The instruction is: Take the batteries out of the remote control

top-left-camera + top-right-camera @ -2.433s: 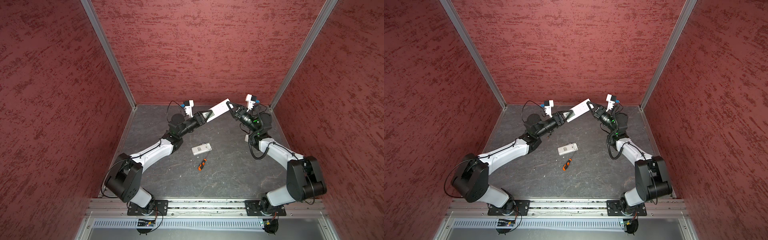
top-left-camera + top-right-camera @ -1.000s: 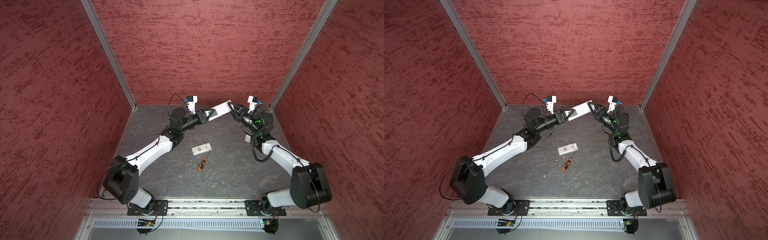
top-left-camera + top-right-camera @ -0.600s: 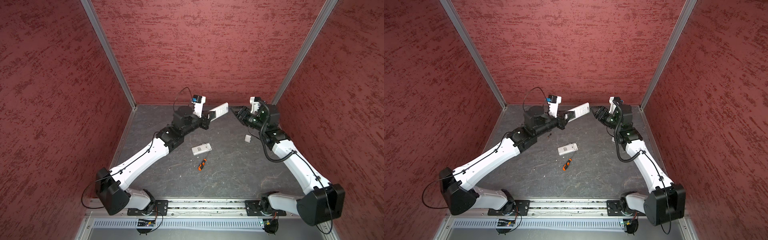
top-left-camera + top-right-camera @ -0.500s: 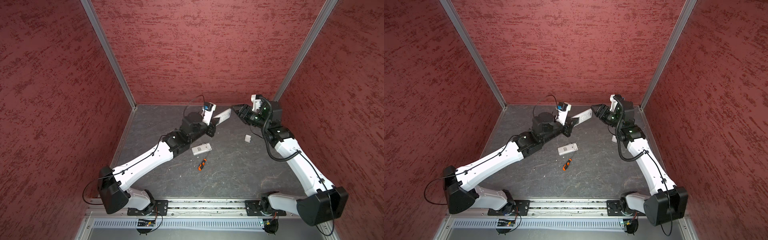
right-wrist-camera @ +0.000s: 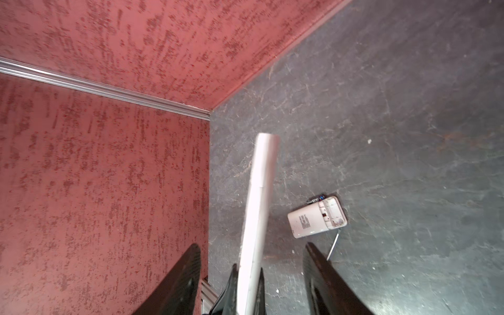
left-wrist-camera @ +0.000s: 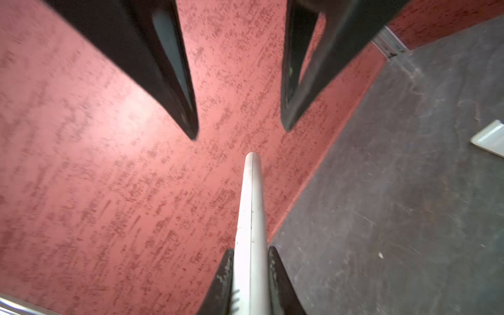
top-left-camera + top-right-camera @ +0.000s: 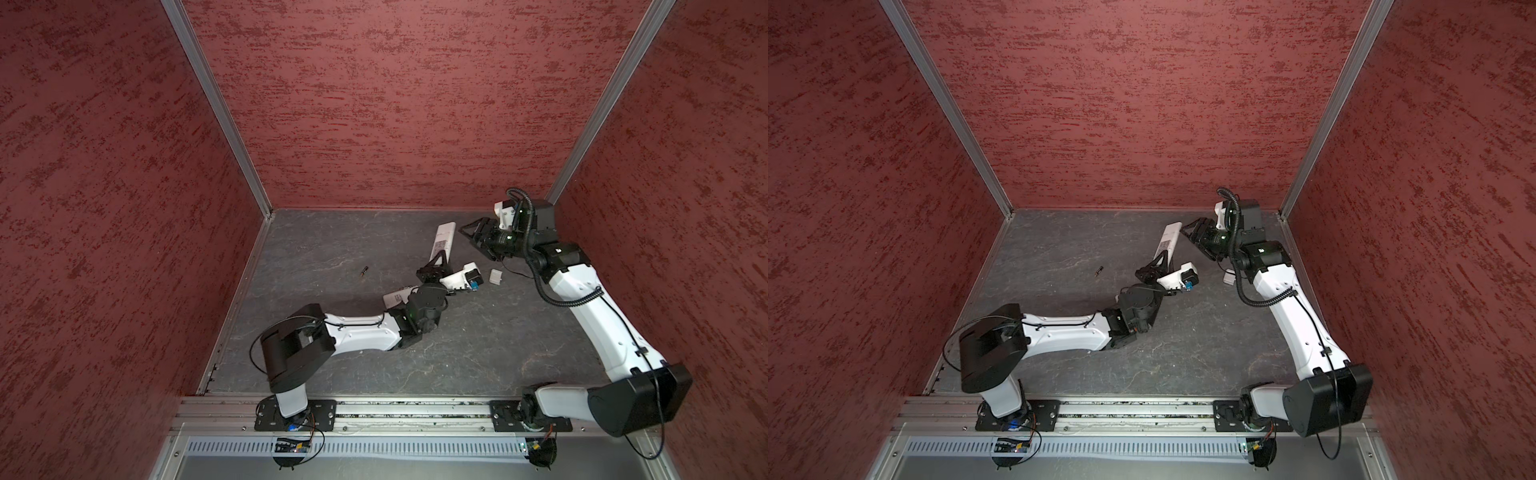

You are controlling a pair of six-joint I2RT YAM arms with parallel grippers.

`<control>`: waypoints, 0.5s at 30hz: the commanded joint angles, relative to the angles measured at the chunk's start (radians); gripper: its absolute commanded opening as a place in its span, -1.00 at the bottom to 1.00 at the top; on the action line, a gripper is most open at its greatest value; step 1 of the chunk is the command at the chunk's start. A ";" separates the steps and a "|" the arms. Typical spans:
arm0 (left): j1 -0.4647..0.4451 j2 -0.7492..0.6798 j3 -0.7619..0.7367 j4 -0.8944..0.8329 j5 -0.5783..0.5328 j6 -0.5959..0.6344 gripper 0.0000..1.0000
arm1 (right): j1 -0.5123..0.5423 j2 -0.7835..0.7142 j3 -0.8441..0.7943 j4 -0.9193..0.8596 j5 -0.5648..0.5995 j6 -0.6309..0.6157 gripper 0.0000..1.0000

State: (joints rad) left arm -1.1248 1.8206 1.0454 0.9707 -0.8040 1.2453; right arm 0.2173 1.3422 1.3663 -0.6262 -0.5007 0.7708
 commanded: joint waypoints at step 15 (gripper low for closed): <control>-0.029 0.081 0.039 0.441 -0.008 0.399 -1.00 | -0.062 -0.011 -0.032 0.159 -0.082 -0.098 0.28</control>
State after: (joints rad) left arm -1.1458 1.9293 1.0508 1.3434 -0.8116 1.6279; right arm 0.1577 1.3296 1.3411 -0.5510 -0.5331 0.7044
